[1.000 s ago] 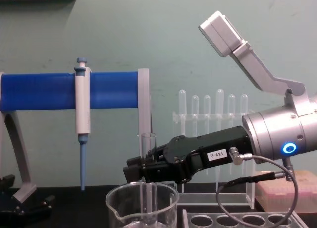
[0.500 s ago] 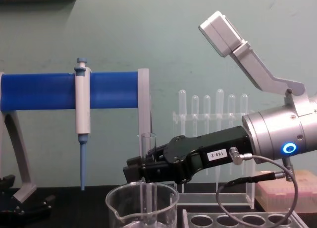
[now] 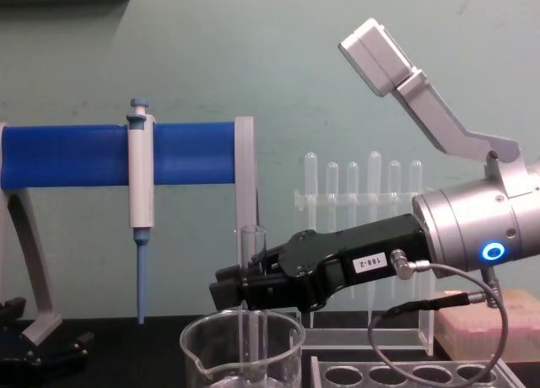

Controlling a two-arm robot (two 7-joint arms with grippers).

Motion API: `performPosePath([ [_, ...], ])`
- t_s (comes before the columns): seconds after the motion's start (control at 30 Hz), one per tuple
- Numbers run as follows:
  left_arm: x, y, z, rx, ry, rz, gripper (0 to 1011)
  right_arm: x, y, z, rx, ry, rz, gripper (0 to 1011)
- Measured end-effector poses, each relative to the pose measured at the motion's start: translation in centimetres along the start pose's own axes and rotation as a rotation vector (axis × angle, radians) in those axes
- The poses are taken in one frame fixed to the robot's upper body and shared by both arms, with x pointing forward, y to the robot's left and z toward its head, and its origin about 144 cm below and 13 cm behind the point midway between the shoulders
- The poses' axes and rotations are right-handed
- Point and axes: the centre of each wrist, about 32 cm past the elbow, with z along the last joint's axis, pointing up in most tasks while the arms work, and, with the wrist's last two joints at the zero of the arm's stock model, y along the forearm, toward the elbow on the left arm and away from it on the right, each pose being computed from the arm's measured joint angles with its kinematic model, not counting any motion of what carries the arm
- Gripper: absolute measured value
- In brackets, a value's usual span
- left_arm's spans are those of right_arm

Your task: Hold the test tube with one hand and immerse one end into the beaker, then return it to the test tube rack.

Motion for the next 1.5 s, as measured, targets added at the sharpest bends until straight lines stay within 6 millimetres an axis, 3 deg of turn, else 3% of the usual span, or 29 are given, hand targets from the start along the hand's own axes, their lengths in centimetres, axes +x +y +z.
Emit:
performPosePath([
  [0.17,0.0,0.0,0.0,0.0,0.0,0.0,1000,0.1,-0.3,0.8,0.013,-0.018,0.004,226],
  [0.4,0.0,0.0,0.0,0.0,0.0,0.0,1000,0.3,-1.0,3.4,0.035,-0.06,0.016,226],
  [0.63,0.0,0.0,0.0,0.0,0.0,0.0,1000,0.4,-2.6,6.9,0.068,-0.12,0.015,226],
  [0.93,0.0,0.0,0.0,0.0,0.0,0.0,1000,0.1,-5.2,9.6,0.103,-0.141,-0.005,226],
  [1.27,0.0,0.0,0.0,0.0,0.0,0.0,1000,-1.4,-8.2,10.0,0.1,-0.145,-0.04,226],
  [1.5,0.0,0.0,0.0,0.0,0.0,0.0,1000,-3.2,-10.7,8.5,0.079,-0.12,-0.08,226],
])
